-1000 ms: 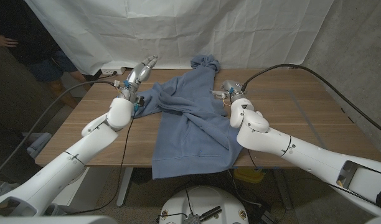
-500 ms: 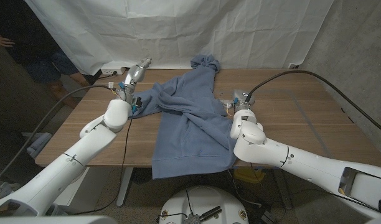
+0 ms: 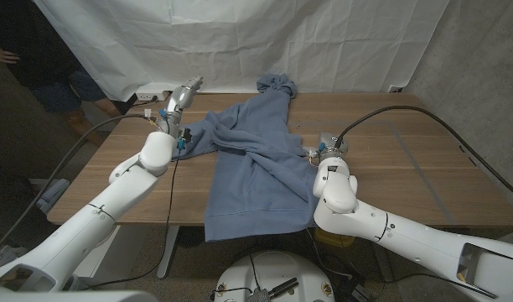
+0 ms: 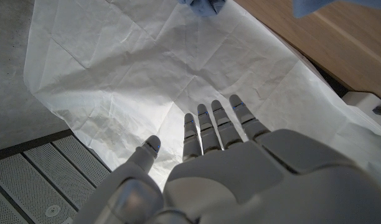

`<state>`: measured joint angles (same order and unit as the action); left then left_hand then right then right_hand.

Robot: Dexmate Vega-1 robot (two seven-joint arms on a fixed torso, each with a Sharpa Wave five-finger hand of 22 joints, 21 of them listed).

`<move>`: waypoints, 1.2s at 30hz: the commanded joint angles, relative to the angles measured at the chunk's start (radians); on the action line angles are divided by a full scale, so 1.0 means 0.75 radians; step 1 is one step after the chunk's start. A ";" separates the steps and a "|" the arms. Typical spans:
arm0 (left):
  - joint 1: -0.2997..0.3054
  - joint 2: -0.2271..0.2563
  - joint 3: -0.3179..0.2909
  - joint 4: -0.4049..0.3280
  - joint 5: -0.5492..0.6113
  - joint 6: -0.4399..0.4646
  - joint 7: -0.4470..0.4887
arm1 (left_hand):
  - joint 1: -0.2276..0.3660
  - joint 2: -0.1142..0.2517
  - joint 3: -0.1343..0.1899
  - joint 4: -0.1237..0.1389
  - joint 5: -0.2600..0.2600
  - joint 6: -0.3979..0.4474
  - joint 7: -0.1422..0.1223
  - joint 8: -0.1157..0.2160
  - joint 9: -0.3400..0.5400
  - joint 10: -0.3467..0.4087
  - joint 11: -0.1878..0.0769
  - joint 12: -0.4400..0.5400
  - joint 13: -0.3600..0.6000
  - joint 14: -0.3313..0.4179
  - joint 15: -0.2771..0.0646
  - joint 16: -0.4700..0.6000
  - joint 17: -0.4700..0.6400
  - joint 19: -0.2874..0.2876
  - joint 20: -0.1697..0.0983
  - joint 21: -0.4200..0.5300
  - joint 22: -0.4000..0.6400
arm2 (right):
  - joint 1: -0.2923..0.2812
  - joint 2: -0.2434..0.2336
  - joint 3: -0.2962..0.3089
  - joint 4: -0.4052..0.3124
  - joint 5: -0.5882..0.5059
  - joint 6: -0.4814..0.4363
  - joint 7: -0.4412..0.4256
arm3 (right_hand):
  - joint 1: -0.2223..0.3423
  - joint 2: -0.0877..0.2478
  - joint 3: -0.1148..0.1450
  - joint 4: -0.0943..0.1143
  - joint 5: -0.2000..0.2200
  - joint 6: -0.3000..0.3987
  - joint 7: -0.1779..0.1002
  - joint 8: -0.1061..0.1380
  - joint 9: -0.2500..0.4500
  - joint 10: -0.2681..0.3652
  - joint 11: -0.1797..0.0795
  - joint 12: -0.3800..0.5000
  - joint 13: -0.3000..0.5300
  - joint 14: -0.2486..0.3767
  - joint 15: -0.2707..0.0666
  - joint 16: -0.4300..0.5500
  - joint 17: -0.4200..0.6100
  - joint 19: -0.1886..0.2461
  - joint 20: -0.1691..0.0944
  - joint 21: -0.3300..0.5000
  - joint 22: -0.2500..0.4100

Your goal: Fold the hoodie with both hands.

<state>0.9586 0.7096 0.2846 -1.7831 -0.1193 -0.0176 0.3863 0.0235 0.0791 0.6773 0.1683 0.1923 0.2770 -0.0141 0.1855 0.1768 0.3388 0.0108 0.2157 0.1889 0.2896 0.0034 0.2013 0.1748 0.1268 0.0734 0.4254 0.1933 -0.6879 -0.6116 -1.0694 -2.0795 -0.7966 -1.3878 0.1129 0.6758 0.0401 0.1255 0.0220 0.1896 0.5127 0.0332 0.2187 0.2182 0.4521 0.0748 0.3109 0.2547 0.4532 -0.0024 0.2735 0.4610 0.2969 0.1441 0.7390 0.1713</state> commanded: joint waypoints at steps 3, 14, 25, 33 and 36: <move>-0.026 -0.002 0.019 0.018 -0.004 -0.021 0.003 | -0.005 0.059 -0.005 0.000 0.003 0.008 0.000 0.004 0.002 0.009 -0.003 0.005 0.004 0.001 -0.001 -0.006 0.005 0.000 -0.010 0.001 0.002 | 0.026 -0.007 -0.043 0.032 -0.296 -0.011 0.464 | -0.011 0.004 0.001 -0.013 0.016 -0.029 -0.004 -0.012 0.003 -0.035 -0.006 -0.012 0.009 -0.040 -0.007 -0.006 0.013 -0.019 -0.001 -0.019 0.003; -0.045 -0.014 0.032 0.049 -0.005 -0.041 0.004 | -0.005 0.065 -0.005 0.001 0.005 0.010 0.002 0.004 0.002 0.004 -0.003 0.000 0.004 -0.006 -0.002 -0.011 0.004 -0.002 -0.016 -0.002 0.002 | 0.047 -0.040 -0.061 0.012 -0.413 -0.011 0.729 | 0.008 0.018 0.011 -0.036 0.024 -0.048 -0.006 -0.016 0.002 -0.077 0.029 -0.028 0.015 -0.088 0.003 -0.012 0.027 -0.055 -0.001 -0.052 0.004; -0.065 -0.025 0.043 0.079 0.000 -0.061 0.009 | -0.004 0.074 -0.004 0.002 0.006 0.012 0.001 0.003 0.002 -0.004 -0.013 -0.005 0.004 -0.011 -0.006 -0.015 0.003 -0.005 -0.021 -0.004 0.002 | 0.168 -0.090 -0.173 -0.006 -0.307 -0.011 0.774 | 0.076 0.044 0.046 -0.094 0.040 0.018 -0.022 0.017 0.002 -0.129 0.030 -0.045 0.025 -0.162 0.000 -0.028 0.036 -0.099 -0.008 -0.099 0.006; -0.085 -0.034 0.054 0.109 0.000 -0.077 0.002 | -0.003 0.078 -0.004 0.002 0.007 0.015 0.002 0.003 0.002 -0.010 -0.010 -0.008 0.005 -0.018 -0.008 -0.018 0.003 -0.008 -0.026 -0.007 0.002 | 0.217 -0.090 -0.231 0.001 -0.266 -0.011 0.723 | 0.208 0.084 0.129 -0.196 0.064 0.310 -0.031 0.128 0.004 -0.022 -0.023 -0.004 0.035 -0.090 -0.041 -0.008 0.021 -0.048 -0.036 -0.127 0.006; -0.093 -0.037 0.058 0.119 0.001 -0.084 0.000 | -0.003 0.078 -0.004 0.002 0.007 0.015 0.002 0.003 0.002 -0.011 -0.011 -0.008 0.005 -0.021 -0.007 -0.019 0.003 -0.009 -0.026 -0.007 0.002 | 0.236 -0.094 -0.254 0.003 -0.253 -0.011 0.713 | 0.239 0.089 0.151 -0.219 0.069 0.374 -0.027 0.153 0.003 0.011 -0.045 0.005 0.033 -0.069 -0.063 -0.004 0.016 -0.027 -0.047 -0.131 0.006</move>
<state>0.9109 0.6922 0.3158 -1.7251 -0.1212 -0.0646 0.3900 0.0235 0.0792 0.6774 0.1683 0.1924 0.2769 -0.0142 0.1855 0.1768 0.3350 0.0071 0.2095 0.1887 0.2797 -0.0050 0.1880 0.1745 0.1200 0.0591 0.4214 0.1931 -0.5629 -0.6724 -1.2036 -2.0798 -1.0328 -1.3956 0.6636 0.8347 0.1060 0.2284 -0.1251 0.2332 0.7549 0.0119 0.3175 0.2179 0.4386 0.0490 0.3051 0.2769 0.3848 -0.0397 0.2628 0.4731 0.2600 0.1095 0.6435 0.1748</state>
